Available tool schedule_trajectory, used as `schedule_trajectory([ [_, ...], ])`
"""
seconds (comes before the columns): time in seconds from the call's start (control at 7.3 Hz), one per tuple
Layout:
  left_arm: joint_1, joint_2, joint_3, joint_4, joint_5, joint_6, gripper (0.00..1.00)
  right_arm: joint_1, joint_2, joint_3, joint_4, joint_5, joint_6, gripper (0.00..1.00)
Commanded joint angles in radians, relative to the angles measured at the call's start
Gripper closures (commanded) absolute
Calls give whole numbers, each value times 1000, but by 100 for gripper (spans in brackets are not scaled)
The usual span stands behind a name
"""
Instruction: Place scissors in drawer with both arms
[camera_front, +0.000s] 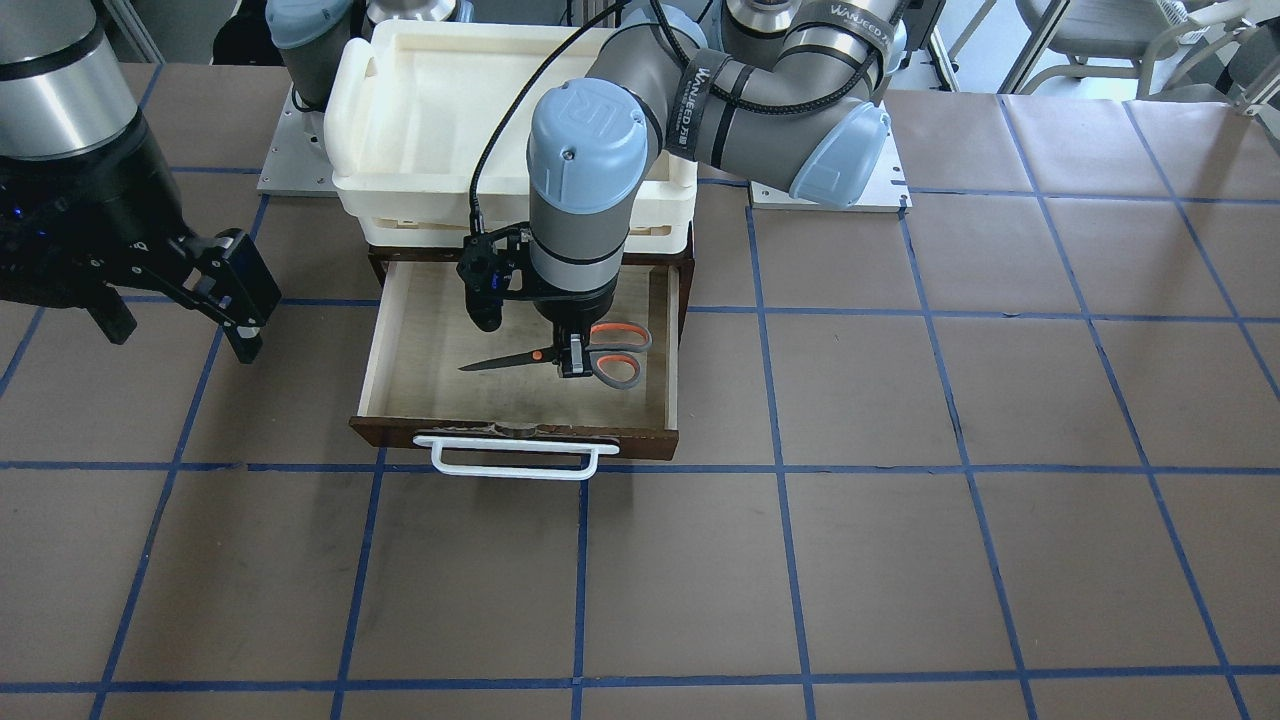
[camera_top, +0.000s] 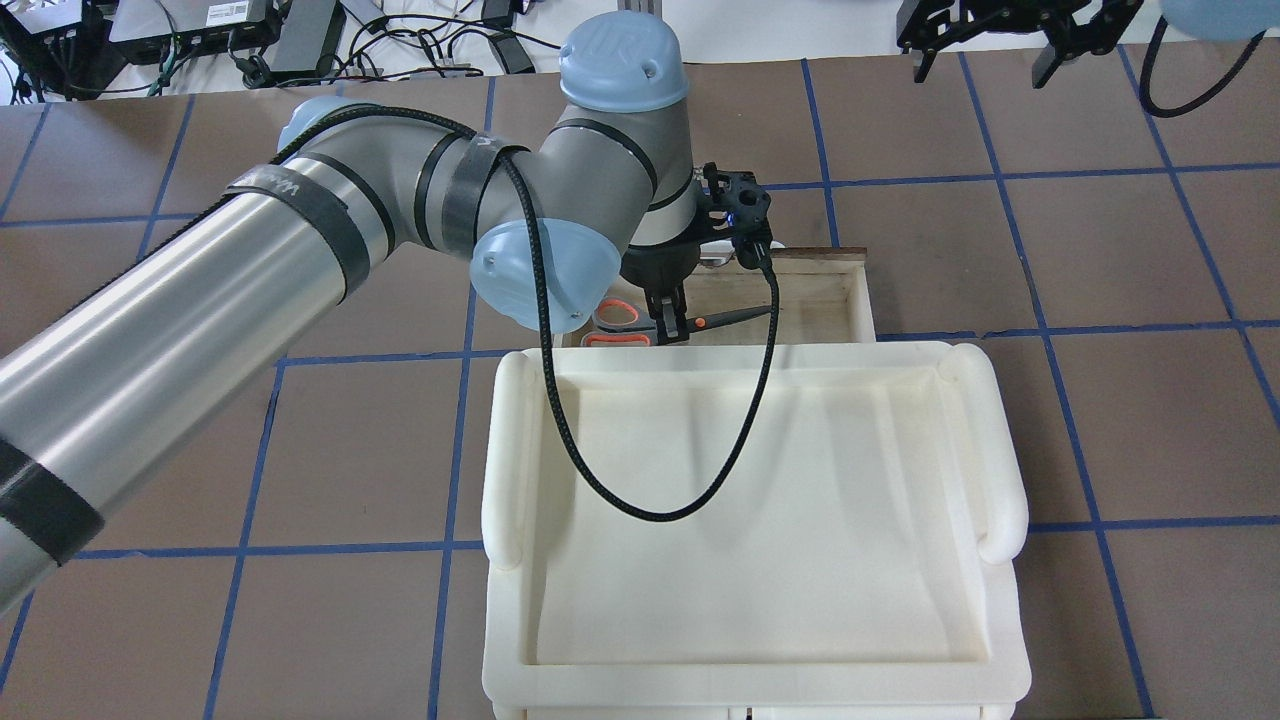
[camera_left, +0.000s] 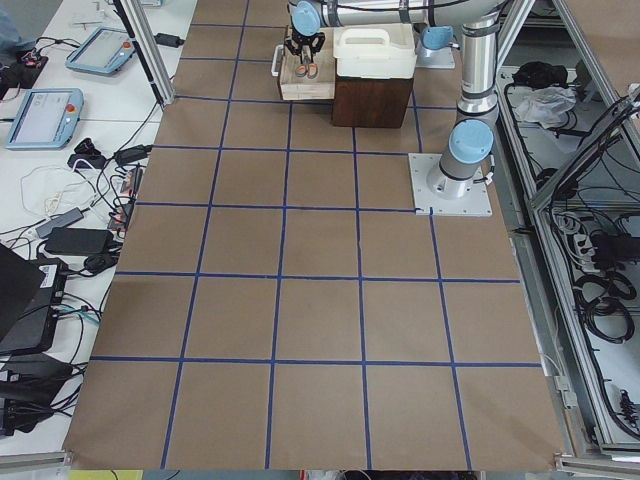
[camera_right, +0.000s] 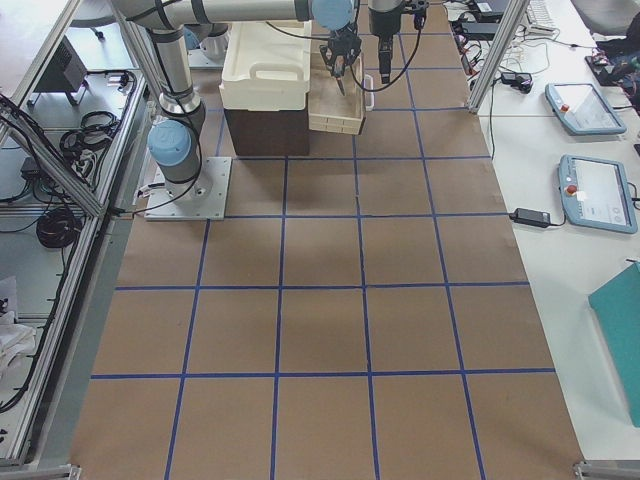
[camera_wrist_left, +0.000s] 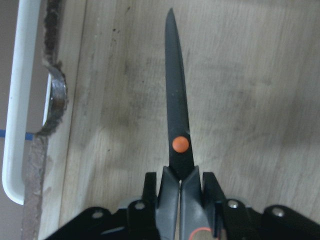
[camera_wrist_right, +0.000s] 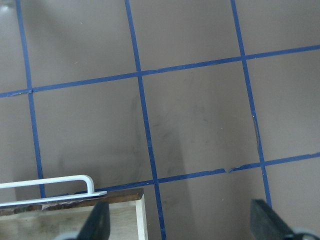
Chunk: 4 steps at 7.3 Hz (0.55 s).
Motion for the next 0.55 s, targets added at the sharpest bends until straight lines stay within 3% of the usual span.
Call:
schedule_trajectory([
  [0.0, -6, -5, -7, 4, -3, -7, 100, -2, -7, 0, -12, -4, 0, 0],
  [0.41, -12, -6, -28, 7, 0, -7, 100, 0, -16, 6, -6, -8, 0, 0],
])
